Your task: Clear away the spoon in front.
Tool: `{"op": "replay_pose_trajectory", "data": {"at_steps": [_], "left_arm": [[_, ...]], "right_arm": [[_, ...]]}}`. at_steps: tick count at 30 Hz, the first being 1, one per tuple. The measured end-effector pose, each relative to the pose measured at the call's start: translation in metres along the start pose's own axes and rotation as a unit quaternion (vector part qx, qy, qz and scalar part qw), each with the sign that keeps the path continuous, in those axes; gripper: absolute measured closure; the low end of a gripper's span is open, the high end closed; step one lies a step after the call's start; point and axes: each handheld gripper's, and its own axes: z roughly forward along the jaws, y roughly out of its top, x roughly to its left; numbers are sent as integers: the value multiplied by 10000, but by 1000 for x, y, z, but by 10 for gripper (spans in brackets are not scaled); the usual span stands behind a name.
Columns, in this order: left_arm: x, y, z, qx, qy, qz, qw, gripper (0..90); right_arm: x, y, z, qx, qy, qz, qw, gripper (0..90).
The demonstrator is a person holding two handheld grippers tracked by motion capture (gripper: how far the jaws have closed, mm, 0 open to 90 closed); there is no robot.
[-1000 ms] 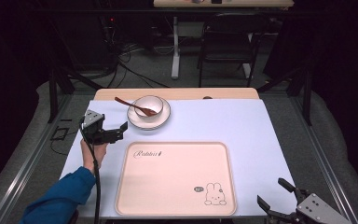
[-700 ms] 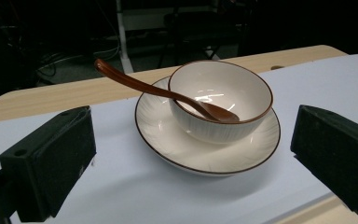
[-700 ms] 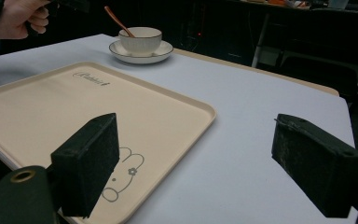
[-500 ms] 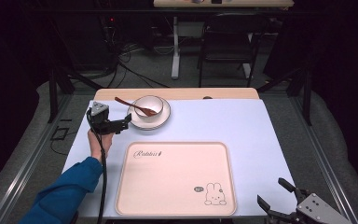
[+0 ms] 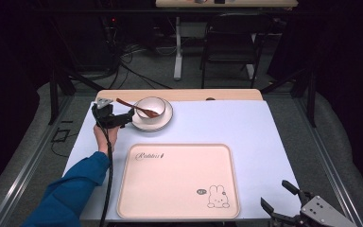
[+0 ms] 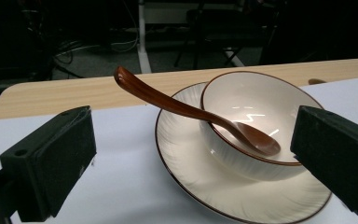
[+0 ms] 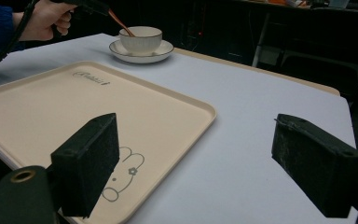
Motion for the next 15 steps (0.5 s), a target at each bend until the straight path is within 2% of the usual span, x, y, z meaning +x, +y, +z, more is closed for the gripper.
{"op": "replay_pose_trajectory", "data": {"at_steps": [2, 7, 10, 15], "left_arm": [[0, 0, 5, 67, 43, 8, 10000, 1], [4, 1, 14, 57, 128, -121, 9998, 11], [6, 1, 20, 62, 242, -167, 9995, 46], [8, 4, 27, 52, 160, -286, 9995, 154]], "right_arm": [[0, 0, 0, -1, -1, 15, 10000, 143], [0, 0, 0, -5, -3, 14, 10000, 143], [-1, 0, 0, -4, -8, 13, 10000, 143], [0, 0, 0, -13, -13, 15, 10000, 143]]}}
